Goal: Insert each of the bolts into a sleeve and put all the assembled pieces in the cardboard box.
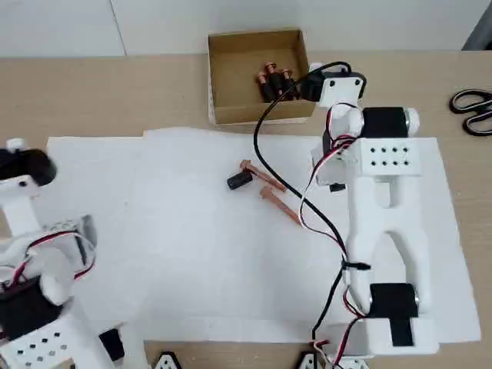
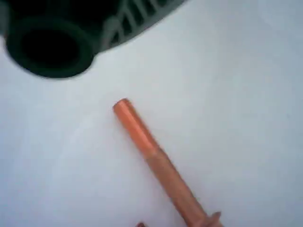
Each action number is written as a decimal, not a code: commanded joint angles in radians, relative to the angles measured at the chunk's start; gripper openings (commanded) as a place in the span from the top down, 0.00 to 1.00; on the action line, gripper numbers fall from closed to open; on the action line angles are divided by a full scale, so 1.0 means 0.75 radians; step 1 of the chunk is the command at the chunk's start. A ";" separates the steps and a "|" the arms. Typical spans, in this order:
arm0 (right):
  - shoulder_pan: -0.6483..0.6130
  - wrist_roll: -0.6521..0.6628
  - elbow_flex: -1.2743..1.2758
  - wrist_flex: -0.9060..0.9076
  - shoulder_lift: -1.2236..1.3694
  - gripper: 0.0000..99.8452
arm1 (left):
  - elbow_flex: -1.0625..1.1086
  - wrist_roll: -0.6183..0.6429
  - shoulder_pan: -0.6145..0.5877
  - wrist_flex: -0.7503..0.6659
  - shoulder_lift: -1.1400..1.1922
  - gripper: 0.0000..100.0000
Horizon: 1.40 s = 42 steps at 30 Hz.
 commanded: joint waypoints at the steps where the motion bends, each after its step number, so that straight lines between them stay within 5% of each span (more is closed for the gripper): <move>1: 0.011 0.012 -0.020 0.021 -0.124 1.00 | -0.101 0.113 0.276 -0.014 0.213 0.78; 9: 0.019 0.014 -0.020 0.038 -0.224 1.00 | -0.515 0.231 0.620 -0.016 0.829 0.78; 20: 0.181 0.016 -0.018 0.040 -0.273 1.00 | -0.543 0.291 1.082 -0.035 1.260 0.79; 28: 0.185 0.014 -0.018 0.040 -0.273 1.00 | -0.836 0.843 1.129 -0.121 1.594 0.79; 42: 0.185 0.010 -0.018 0.040 -0.273 1.00 | -0.877 1.213 1.266 -0.464 1.802 0.79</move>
